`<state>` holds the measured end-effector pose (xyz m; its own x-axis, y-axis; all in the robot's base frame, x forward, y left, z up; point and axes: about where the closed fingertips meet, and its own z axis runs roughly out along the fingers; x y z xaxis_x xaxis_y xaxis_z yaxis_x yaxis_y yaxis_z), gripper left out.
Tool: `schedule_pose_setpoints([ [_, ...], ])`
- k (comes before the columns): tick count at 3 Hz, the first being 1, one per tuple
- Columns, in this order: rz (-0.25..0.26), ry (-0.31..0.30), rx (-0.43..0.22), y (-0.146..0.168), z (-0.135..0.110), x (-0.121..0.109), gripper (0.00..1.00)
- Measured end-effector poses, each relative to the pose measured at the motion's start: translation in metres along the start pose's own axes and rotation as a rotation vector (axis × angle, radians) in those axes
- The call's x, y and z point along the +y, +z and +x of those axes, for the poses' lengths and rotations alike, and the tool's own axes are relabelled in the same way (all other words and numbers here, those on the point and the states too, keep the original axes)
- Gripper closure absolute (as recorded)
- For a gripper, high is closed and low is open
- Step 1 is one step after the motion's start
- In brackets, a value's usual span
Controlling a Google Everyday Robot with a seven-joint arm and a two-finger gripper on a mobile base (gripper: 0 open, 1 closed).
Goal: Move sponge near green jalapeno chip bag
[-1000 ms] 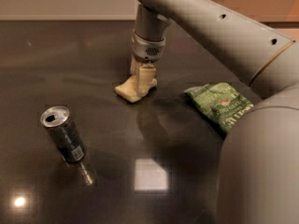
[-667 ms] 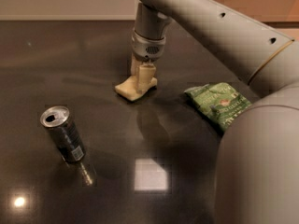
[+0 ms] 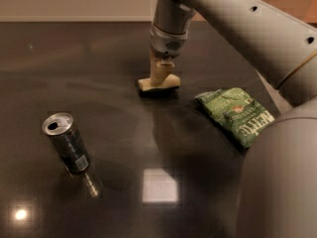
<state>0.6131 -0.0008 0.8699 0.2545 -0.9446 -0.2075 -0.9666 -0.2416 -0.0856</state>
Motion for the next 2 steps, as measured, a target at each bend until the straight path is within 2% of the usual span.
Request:
schedule_pose_setpoints([
  [2, 0.084, 0.02, 0.043, -0.054, 0.028, 0.003, 1.0],
])
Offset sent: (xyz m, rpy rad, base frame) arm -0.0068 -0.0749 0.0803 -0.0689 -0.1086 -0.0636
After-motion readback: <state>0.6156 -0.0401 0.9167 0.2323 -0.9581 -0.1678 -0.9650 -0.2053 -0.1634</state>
